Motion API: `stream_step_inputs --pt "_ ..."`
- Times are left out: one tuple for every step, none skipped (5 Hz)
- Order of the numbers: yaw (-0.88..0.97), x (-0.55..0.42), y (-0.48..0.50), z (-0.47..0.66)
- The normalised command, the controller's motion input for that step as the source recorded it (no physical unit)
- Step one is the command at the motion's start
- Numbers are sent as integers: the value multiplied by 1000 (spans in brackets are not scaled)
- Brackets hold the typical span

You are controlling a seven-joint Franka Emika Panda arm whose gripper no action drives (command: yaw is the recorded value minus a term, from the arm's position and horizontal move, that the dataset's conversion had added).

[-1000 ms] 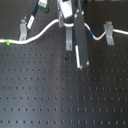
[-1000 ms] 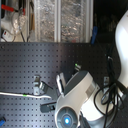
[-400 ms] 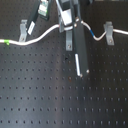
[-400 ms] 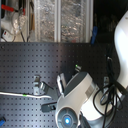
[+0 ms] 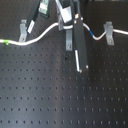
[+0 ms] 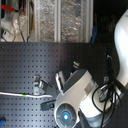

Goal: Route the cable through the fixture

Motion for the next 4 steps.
stream_step_inputs --pt "0 -4 10 0" --pt "0 -5 12 0" --pt "-120 19 -106 442" --pt "-89 -47 -20 33"
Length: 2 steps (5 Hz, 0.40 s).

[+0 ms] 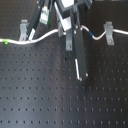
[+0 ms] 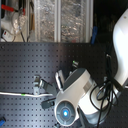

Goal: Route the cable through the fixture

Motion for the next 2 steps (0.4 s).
stream_step_inputs --pt "0 6 -30 0" --pt "0 -76 -343 -93"
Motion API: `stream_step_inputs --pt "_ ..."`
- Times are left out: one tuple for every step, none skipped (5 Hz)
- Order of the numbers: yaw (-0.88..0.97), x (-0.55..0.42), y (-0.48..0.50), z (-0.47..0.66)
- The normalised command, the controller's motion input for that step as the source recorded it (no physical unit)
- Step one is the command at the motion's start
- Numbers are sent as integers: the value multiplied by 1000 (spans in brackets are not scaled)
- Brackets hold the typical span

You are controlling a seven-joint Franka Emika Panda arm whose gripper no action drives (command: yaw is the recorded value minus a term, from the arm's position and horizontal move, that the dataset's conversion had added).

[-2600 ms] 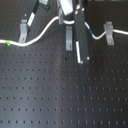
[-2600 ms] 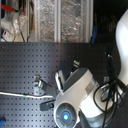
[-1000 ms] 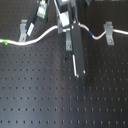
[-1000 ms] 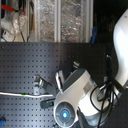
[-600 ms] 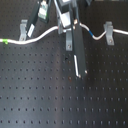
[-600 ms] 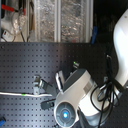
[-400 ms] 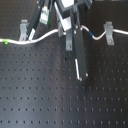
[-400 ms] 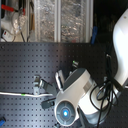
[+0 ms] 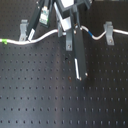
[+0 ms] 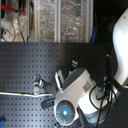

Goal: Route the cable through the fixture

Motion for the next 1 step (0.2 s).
stream_step_inputs --pt "0 -55 -25 1"
